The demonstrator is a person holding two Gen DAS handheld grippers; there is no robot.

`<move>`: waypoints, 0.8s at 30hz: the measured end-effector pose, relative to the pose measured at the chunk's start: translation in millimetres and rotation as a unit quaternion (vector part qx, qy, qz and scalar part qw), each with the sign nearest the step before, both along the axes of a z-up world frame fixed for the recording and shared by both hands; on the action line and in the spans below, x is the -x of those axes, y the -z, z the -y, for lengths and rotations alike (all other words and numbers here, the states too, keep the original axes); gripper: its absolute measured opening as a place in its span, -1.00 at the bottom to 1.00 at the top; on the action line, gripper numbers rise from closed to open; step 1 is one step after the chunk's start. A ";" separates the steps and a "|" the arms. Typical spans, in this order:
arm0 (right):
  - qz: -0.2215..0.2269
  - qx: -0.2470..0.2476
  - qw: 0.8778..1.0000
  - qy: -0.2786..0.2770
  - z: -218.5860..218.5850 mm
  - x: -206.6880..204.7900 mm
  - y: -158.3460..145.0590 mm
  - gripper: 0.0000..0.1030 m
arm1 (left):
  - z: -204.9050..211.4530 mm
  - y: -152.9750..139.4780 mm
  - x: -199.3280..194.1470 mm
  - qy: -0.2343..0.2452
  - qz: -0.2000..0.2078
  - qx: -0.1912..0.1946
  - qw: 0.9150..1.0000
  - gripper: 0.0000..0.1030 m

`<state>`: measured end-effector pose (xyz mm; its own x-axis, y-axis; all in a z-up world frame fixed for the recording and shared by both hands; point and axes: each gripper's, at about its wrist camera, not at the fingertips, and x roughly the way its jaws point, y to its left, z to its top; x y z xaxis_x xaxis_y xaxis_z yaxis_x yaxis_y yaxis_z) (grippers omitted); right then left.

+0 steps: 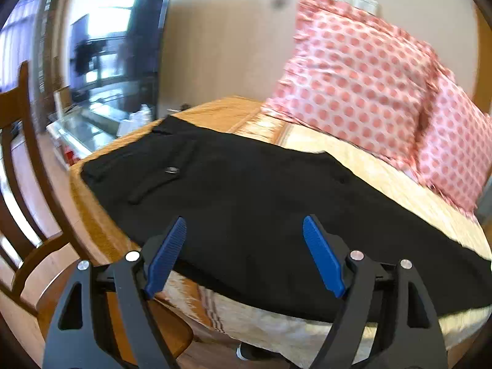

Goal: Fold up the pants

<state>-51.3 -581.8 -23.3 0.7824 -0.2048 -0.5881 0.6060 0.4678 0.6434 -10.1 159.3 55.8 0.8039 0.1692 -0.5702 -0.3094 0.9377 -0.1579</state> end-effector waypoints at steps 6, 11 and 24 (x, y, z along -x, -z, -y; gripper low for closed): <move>-0.009 0.067 0.996 0.065 2.4 24.9 -14.4 0.54 | 8.2 3.3 -7.1 0.024 0.006 -0.014 1.000 0.69; -0.024 0.060 0.998 0.011 -5.8 5.2 -7.4 0.28 | -0.9 18.6 -18.9 0.029 -0.021 0.023 0.999 0.71; 0.044 -0.030 0.994 -0.099 -33.5 -18.9 5.1 -0.38 | -3.3 37.0 -23.6 0.040 -0.034 0.034 0.998 0.87</move>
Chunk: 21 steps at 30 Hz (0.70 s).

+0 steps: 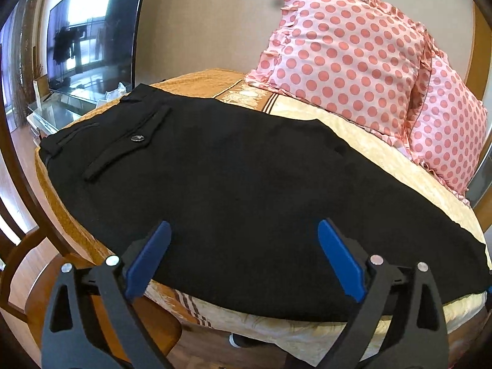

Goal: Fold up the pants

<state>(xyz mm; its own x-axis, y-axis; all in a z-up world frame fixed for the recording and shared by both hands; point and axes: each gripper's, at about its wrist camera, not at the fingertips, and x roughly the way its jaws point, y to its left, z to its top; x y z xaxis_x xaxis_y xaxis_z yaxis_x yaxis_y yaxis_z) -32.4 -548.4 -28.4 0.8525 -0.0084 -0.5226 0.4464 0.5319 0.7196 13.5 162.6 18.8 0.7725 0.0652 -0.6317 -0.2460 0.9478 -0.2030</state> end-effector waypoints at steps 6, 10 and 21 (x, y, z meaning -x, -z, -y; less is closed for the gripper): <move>0.003 0.095 0.995 0.005 -21.4 -19.4 -35.2 -0.89 | 0.8 1.1 -1.8 0.012 0.001 -0.001 1.000 0.96; 0.076 0.167 0.979 -0.092 -92.7 -59.3 -98.5 -0.90 | 3.0 2.5 -2.3 0.013 0.000 -0.006 1.000 0.96; 0.025 0.226 0.825 -0.517 -402.4 -130.5 -48.5 -0.90 | -11.9 -12.2 19.1 0.003 0.024 0.042 0.999 0.93</move>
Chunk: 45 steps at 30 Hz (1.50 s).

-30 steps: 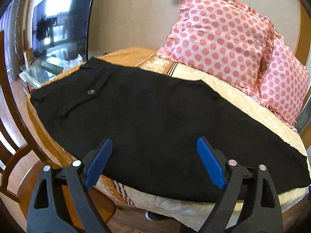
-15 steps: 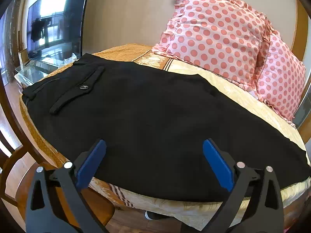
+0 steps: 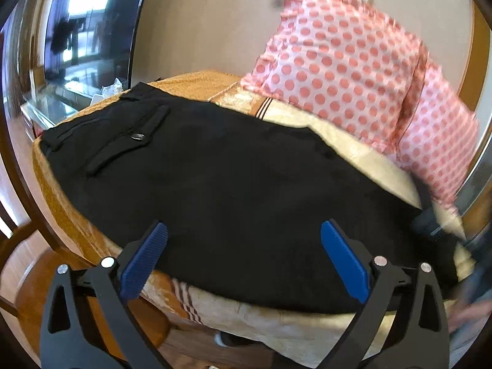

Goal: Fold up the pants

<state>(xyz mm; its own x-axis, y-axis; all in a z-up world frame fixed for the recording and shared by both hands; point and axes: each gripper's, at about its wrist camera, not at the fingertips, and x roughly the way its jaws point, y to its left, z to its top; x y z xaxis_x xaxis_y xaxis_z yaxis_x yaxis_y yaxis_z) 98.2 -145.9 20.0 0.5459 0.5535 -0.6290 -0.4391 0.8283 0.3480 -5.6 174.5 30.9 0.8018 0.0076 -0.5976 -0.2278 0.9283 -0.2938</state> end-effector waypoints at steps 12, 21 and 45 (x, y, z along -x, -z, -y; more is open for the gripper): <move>0.070 0.052 0.996 -0.003 -26.3 31.2 -4.1 -0.90 | -76.8 -7.1 37.0 -0.125 0.017 0.047 0.991 0.89; 0.080 0.064 0.991 -0.087 -50.6 52.3 -1.6 0.03 | -83.8 -5.4 42.1 -0.137 0.015 0.058 0.989 0.89; 0.086 0.066 0.990 -0.093 -56.7 57.9 9.7 0.45 | -94.1 24.4 2.0 -0.065 -0.035 0.223 0.972 0.89</move>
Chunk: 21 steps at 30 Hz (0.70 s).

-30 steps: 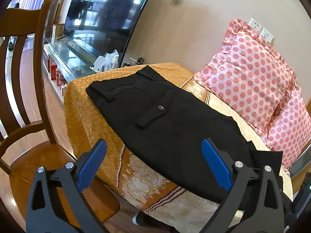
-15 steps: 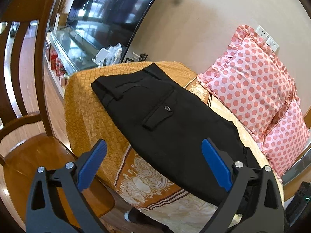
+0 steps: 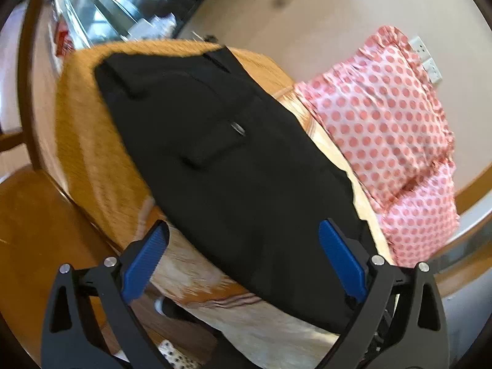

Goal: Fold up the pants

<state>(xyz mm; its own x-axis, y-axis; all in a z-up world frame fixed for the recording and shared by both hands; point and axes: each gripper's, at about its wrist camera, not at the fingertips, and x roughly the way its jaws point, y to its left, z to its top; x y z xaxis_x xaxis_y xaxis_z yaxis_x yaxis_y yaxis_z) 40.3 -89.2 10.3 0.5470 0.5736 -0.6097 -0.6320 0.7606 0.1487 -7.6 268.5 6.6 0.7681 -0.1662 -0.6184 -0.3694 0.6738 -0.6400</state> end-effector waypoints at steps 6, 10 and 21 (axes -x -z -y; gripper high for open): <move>0.005 0.003 1.000 -0.006 -3.1 -5.1 4.0 0.50 | 4.2 -6.2 -4.2 -0.007 -0.007 0.016 1.000 0.89; 0.010 0.005 1.000 -0.008 -4.4 -5.4 5.1 0.52 | 6.5 -21.2 3.3 0.000 0.032 0.021 0.999 0.89; 0.024 0.005 1.000 -0.010 -2.4 -1.2 6.5 0.55 | -22.7 -13.0 -19.4 -0.084 0.014 0.017 0.996 0.76</move>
